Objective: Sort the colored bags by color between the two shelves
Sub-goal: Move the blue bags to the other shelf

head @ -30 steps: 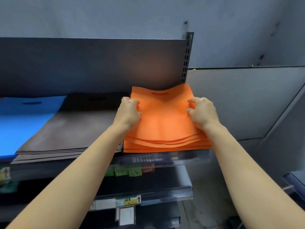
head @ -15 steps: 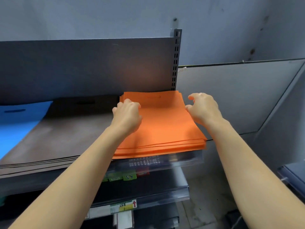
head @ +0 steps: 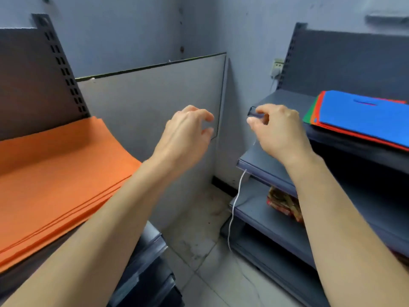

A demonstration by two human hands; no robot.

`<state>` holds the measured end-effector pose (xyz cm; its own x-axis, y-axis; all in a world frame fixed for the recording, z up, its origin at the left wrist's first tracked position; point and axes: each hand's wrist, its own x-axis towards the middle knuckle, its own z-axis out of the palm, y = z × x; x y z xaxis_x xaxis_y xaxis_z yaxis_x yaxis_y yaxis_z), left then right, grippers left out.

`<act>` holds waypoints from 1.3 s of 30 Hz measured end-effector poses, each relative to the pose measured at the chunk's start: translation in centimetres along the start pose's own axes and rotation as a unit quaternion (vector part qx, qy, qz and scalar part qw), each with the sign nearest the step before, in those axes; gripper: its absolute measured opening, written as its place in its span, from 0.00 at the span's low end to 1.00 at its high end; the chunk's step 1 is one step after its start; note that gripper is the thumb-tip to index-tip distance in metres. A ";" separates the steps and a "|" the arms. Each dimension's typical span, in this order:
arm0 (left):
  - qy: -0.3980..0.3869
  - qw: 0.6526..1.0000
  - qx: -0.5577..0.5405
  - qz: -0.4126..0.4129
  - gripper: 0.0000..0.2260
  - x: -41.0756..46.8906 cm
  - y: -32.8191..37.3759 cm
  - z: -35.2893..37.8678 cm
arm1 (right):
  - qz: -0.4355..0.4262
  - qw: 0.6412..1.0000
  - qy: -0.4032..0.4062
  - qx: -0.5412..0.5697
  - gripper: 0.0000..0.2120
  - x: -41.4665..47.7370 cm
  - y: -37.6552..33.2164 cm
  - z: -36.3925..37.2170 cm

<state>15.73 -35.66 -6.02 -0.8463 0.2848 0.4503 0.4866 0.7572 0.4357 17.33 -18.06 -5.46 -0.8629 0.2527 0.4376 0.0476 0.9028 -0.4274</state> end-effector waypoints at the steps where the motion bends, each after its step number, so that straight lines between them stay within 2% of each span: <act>1: -0.017 1.000 -0.006 0.014 0.13 0.7 1.3 1.1 | 0.017 1.000 0.008 -0.007 0.17 -0.1 1.8 -0.8; 5: -0.053 0.996 -0.021 0.074 0.14 3.9 6.4 5.3 | 0.079 0.996 0.041 -0.032 0.18 0.5 8.7 -3.8; 11: -0.086 0.990 -0.036 0.108 0.15 10.0 13.2 12.5 | 0.170 0.982 0.065 -0.048 0.20 3.6 18.8 -7.6; 19: -0.151 0.984 -0.048 0.077 0.16 16.6 20.1 22.0 | 0.258 0.961 0.080 -0.065 0.23 7.0 29.7 -11.0; 21: -0.156 0.985 -0.028 0.072 0.13 17.8 20.8 23.8 | 0.277 0.955 0.077 -0.076 0.23 7.5 31.7 -11.4; 23: -0.162 0.985 0.002 0.065 0.07 19.0 21.3 25.3 | 0.297 0.948 0.066 -0.095 0.23 7.9 33.2 -11.5; 27: -0.216 0.975 0.029 0.048 0.15 21.2 21.5 28.2 | 0.356 0.928 0.022 -0.109 0.20 8.3 35.3 -11.0; 30: -0.234 0.970 0.045 0.051 0.21 22.1 21.8 29.3 | 0.390 0.915 -0.020 -0.097 0.23 8.5 35.8 -10.4; 33: -0.241 0.968 0.042 0.056 0.21 23.0 22.1 29.7 | 0.407 0.910 -0.030 -0.077 0.29 9.0 35.7 -9.7; 39: -0.237 0.966 0.028 0.095 0.22 23.9 21.6 30.2 | 0.411 0.906 -0.031 -0.093 0.26 10.1 35.6 -9.2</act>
<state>-0.53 5.26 -9.40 -0.7533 0.6494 0.1041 0.6419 0.6915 0.3312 14.93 19.83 -8.92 -0.5236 0.8518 -0.0159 0.7667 0.4630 -0.4447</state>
